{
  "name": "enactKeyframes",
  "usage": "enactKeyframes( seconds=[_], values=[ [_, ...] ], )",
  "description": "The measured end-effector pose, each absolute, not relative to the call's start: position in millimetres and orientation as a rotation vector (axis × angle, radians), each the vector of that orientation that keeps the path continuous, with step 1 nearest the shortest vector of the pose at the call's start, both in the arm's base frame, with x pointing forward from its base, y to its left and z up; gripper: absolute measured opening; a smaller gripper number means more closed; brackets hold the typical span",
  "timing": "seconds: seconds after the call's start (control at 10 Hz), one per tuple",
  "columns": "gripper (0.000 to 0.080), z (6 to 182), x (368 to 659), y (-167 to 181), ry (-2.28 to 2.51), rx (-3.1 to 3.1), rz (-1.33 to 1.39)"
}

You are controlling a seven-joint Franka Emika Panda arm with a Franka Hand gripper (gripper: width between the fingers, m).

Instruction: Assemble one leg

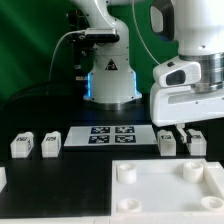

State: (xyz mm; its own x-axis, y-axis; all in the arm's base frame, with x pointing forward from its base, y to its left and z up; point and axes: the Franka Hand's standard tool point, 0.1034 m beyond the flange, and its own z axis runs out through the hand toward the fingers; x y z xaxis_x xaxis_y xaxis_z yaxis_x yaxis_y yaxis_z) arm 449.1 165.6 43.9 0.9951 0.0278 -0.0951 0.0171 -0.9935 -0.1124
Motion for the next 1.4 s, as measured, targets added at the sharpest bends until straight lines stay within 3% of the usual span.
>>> enactKeyframes(
  seconds=[0.2, 0.7, 0.8, 1.4],
  values=[
    [0.0648, 43.4, 444, 168, -0.012, -2.995, 0.559],
    [0.0648, 39.6, 438, 161, -0.043, -2.784, 1.276],
    [0.0648, 35.6, 443, 163, -0.033, -2.801, 1.235],
    [0.0648, 16.0, 401, 176, -0.056, -2.810, 1.266]
  ],
)
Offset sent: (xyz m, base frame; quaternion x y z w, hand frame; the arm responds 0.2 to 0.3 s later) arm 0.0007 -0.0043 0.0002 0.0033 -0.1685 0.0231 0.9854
